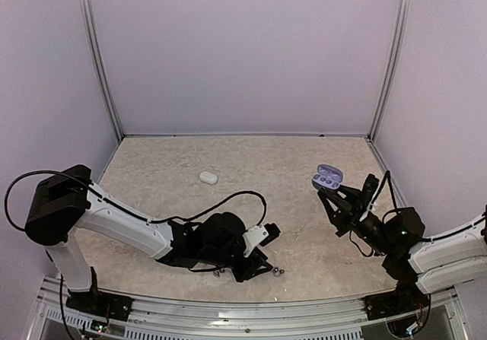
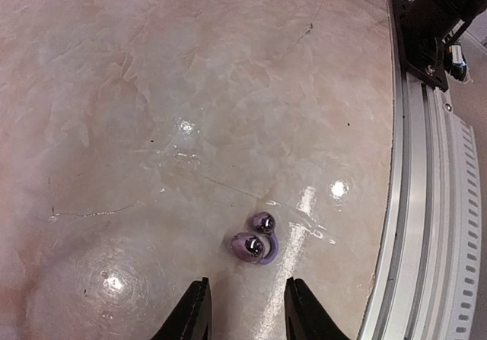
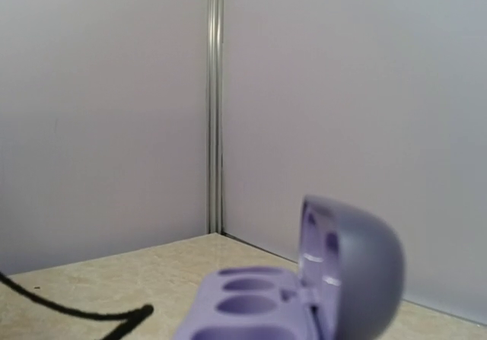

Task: Insert the wireless bluetooth earbuds into the charging case
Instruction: Pick up the left earbud from the center of the board.

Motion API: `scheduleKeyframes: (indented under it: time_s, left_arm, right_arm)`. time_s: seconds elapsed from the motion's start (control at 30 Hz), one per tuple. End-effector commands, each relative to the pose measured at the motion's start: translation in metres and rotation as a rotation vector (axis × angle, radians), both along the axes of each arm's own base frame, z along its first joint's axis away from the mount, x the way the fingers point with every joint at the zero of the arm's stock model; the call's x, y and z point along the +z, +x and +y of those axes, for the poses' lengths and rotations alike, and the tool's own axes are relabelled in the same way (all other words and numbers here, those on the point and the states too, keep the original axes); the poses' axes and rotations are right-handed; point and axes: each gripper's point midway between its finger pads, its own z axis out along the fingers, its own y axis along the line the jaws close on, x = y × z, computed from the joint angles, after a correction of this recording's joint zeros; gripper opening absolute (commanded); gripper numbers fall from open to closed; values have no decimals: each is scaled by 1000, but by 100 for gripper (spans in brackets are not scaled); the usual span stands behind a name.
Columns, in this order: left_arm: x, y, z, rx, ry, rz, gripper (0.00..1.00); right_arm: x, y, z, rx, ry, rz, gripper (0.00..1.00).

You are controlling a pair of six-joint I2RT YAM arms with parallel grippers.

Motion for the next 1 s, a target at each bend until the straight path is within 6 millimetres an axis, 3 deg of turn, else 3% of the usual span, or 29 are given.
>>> scheduleKeyframes:
  time_s: [0.0,0.33,0.97]
  left_arm:
    - [4,-8,-18,-60,-85,-28,34]
    - [-21,-9,-16,-127,-112,-36,39]
    - [-43,-5,-26,-201,-109,-62,34]
  right_arm:
    - [-8,2,-6,-28,-19,16,0]
    - [-8,2,-8,-35,-24,14,0]
    - [-11,1,-9,-37,-38,19,1]
